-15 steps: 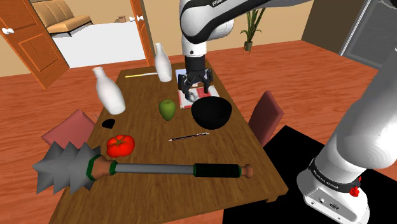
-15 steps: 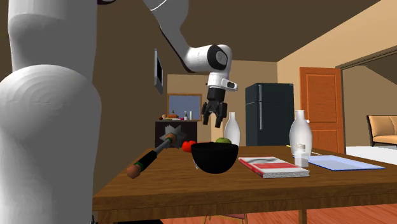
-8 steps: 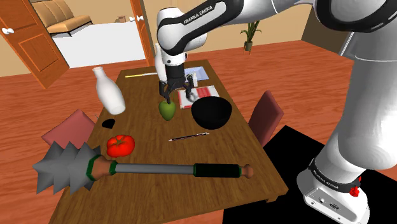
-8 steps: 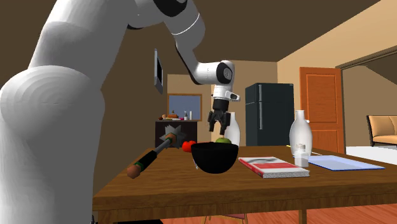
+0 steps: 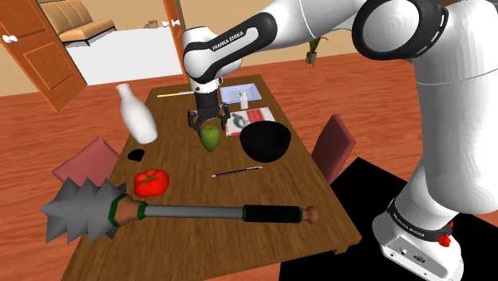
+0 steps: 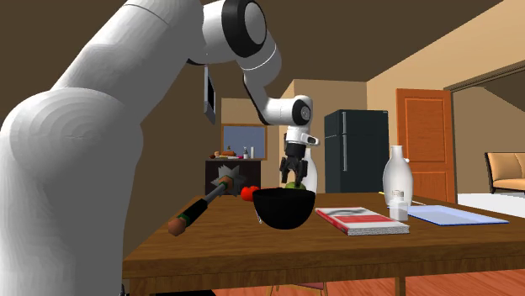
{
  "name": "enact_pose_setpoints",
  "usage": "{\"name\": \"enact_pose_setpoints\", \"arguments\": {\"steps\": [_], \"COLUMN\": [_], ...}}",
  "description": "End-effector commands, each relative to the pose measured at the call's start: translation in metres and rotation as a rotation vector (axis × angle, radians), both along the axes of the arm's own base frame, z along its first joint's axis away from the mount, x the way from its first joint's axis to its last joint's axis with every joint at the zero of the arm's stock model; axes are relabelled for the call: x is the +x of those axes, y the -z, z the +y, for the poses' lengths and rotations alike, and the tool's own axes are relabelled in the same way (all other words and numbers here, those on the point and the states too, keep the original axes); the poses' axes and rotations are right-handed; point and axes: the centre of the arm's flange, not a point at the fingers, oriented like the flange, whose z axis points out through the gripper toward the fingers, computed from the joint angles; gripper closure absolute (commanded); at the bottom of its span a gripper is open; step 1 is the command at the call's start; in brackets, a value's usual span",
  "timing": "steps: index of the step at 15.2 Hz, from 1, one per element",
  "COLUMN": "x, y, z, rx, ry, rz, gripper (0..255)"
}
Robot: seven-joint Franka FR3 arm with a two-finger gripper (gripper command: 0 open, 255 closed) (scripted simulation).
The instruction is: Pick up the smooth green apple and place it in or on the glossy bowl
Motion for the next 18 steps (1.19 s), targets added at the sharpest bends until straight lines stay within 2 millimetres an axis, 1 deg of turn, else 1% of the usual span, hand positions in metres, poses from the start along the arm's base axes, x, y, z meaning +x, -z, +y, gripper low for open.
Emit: {"name": "enact_pose_setpoints", "arguments": {"steps": [1, 4, 12, 13, 18], "x": [-0.001, -0.002, -0.002, -0.002, -0.003], "y": [0.011, 0.024, 0.024, 0.024, 0.024], "z": [0.002, 0.004, 0.004, 0.004, 0.004], "rx": [0.0, 0.0, 0.0, 0.0, 0.0], "ry": [0.0, 0.0, 0.0, 0.0, 0.0], "rz": [0.0, 0.0, 0.0, 0.0, 0.0], "gripper": [0, 0, 0, 255, 255]}}
